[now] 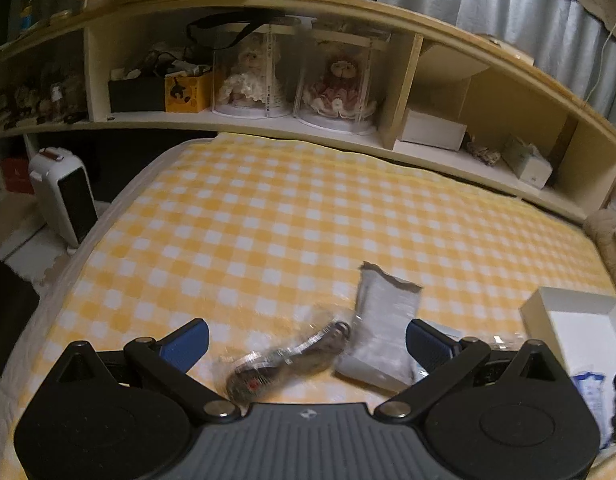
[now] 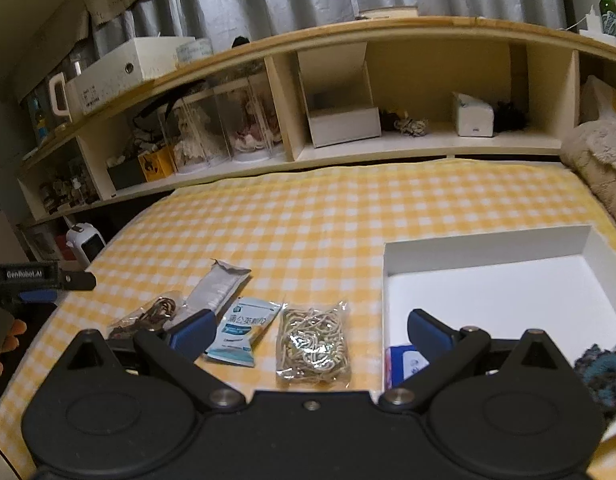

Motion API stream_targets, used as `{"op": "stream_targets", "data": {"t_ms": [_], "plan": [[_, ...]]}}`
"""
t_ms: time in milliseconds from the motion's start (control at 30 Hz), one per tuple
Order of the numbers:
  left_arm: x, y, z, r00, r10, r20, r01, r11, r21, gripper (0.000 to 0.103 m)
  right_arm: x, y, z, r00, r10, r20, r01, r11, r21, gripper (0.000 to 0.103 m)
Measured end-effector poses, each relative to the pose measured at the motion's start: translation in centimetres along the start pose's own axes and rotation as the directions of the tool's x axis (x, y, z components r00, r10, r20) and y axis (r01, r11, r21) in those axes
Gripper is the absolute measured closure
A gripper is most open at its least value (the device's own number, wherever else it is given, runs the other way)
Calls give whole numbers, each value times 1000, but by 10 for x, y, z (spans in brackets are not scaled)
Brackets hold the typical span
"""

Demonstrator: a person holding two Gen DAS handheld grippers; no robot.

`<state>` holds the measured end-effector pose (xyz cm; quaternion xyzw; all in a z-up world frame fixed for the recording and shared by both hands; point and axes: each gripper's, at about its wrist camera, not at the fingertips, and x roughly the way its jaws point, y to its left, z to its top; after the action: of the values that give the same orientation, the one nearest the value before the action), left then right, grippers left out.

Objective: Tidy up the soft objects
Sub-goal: 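Move the left tool to the bagged black cable while the right tool approaches the bagged beaded cord, then grasp the bagged cable with the left tool while the right tool grasps the bagged beaded cord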

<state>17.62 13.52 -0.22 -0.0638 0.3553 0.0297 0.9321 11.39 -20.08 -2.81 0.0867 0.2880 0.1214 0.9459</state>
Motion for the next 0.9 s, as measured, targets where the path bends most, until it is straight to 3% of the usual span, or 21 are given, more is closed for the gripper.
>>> {"op": "stream_targets", "data": {"t_ms": [400, 600, 767, 900], "plan": [[74, 23, 3, 991, 99, -87, -93, 993, 76, 0, 66, 0, -4, 999, 47, 26, -48, 999, 20, 0], [95, 45, -11, 965, 227, -131, -206, 966, 156, 0, 89, -5, -2, 999, 34, 18, -35, 998, 43, 0], [94, 56, -16, 950, 223, -221, -180, 964, 195, 0, 103, -9, -1, 999, 36, -2, -36, 998, 42, 0], [80, 43, -23, 929, 224, -294, -117, 933, 341, 0, 113, -13, -2, 999, 25, -40, -23, 999, 50, 6]]}}
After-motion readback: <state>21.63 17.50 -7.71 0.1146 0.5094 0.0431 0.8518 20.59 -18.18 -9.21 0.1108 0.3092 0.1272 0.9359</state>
